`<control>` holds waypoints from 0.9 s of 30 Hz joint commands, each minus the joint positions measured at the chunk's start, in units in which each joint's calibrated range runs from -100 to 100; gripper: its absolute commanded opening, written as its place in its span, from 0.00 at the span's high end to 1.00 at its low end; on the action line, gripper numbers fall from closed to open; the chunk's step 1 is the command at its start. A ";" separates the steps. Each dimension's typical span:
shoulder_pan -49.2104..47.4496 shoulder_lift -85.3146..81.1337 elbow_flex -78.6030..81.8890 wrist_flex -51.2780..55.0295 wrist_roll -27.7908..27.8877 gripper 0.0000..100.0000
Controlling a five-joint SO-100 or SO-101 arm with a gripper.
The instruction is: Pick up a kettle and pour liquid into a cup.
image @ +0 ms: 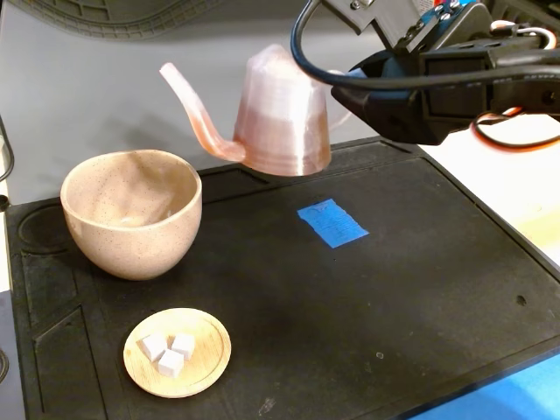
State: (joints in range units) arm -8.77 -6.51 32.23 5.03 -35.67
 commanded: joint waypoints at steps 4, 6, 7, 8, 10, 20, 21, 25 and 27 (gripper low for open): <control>0.06 -0.75 -4.92 -0.67 3.58 0.99; -0.02 -0.58 -5.73 -0.67 3.90 0.99; -0.02 -0.49 -6.28 -0.67 3.95 0.99; -0.02 -0.49 -6.82 -0.58 3.95 0.99; -0.02 -0.49 -7.09 -0.32 4.00 0.99; 0.44 -0.06 -7.18 -0.58 7.36 0.99; 0.44 0.96 -7.55 -0.67 7.36 0.99; -0.40 6.08 -14.63 -0.32 10.25 0.99; -0.17 7.53 -17.35 0.03 12.71 0.99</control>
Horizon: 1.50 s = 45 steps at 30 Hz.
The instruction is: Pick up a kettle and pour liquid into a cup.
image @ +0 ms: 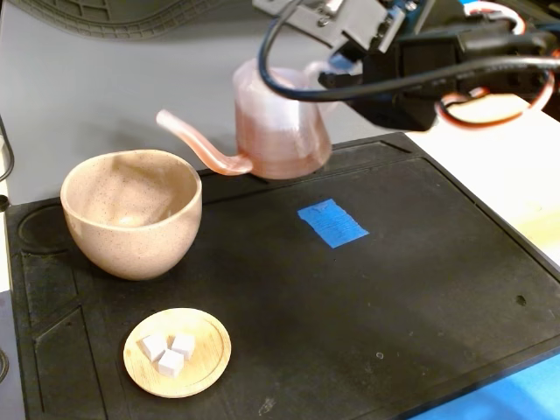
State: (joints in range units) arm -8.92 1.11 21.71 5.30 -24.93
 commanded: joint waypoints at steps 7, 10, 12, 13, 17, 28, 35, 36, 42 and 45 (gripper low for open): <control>-0.25 1.70 -7.83 -0.24 5.18 0.99; -0.32 1.79 -8.56 -0.24 5.70 0.99; -0.40 1.79 -8.56 -0.50 5.96 0.99; -0.40 1.79 -8.83 -0.32 7.22 0.99; -0.40 1.79 -11.01 -0.24 9.11 0.99; -1.08 6.91 -18.90 -0.15 9.11 0.99; -1.31 9.30 -21.35 -0.15 12.89 0.99; -1.31 9.30 -21.35 -0.15 12.89 0.99; -1.39 9.30 -21.35 -0.15 13.31 0.99; -1.62 9.30 -21.35 -0.67 14.99 0.99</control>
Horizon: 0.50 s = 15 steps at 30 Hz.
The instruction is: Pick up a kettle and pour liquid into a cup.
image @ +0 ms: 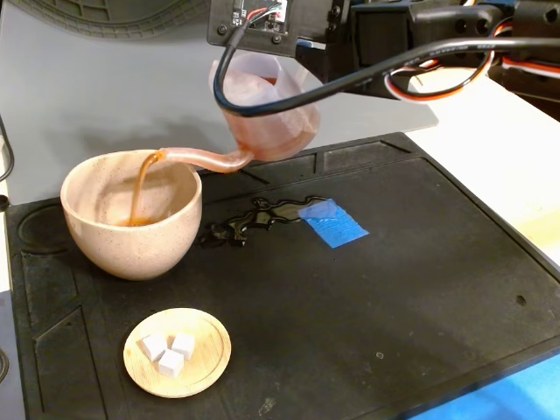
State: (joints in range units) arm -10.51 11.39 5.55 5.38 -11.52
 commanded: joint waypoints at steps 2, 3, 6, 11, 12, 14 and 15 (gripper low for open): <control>-0.26 -0.98 -5.19 -0.84 2.52 0.99; -0.26 -0.98 -5.19 -0.84 2.52 0.99; -0.26 -0.98 -5.19 -0.93 2.58 0.99; -0.26 -0.98 -5.19 -0.93 2.58 0.99; -0.26 -0.98 -5.19 -0.93 2.58 0.99; -0.33 -0.98 -5.19 -0.93 2.58 0.99; -0.56 -0.98 -5.19 -0.93 2.58 0.99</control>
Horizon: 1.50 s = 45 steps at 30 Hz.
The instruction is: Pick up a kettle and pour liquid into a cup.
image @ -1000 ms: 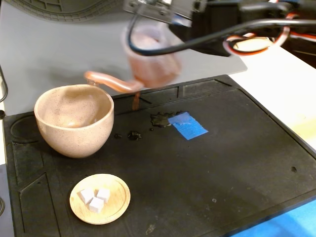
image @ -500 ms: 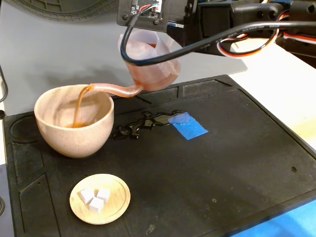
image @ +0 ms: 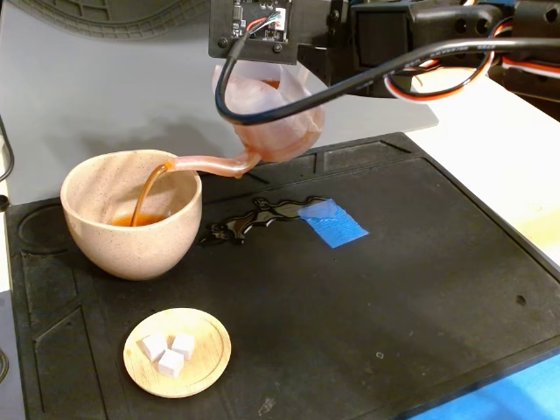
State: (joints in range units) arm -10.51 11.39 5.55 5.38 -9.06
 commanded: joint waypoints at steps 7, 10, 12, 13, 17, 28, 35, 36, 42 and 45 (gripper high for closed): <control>-0.87 -0.98 -5.28 -1.02 0.11 0.99; -0.87 -0.98 -5.28 -1.02 0.11 0.99; -0.87 -0.98 -5.28 -1.02 0.11 0.99; -0.87 -0.98 -5.28 -1.02 0.11 0.99; -0.79 -0.98 -5.28 -1.02 0.11 0.99; 1.04 -1.49 -5.28 -0.32 -4.61 0.99; 2.40 -1.57 -5.19 -0.24 -13.79 0.99; 2.56 -1.57 -4.82 -0.24 -13.90 0.99; 4.38 -2.17 -4.10 -0.24 -19.20 0.99; 4.91 -6.35 -1.83 6.51 -20.61 0.99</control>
State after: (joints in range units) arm -6.42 11.30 5.36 7.40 -28.60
